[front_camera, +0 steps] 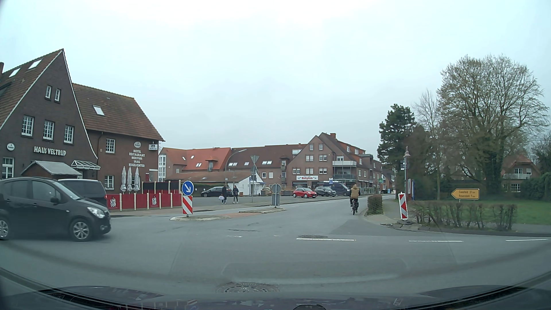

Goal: Follow the waypoints while adhering to traffic rules and regulations

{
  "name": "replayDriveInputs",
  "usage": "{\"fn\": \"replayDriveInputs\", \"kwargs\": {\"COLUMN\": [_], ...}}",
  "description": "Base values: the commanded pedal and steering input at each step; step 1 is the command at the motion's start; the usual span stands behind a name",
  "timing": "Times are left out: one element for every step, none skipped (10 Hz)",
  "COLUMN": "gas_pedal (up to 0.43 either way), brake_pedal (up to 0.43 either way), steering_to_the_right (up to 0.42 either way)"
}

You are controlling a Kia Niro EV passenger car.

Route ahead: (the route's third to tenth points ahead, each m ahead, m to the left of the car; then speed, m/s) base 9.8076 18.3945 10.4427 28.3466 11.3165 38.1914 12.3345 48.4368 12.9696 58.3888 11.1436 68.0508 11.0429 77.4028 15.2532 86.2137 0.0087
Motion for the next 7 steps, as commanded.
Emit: {"fn": "replayDriveInputs", "kwargs": {"gas_pedal": [0.000, 0.000, 0.000, 0.000, 0.000, 0.000, 0.000], "brake_pedal": [0.000, 0.000, 0.000, 0.000, 0.000, 0.000, 0.000], "steering_to_the_right": [-0.089, -0.089, -0.089, -0.089, -0.090, -0.090, -0.090]}}
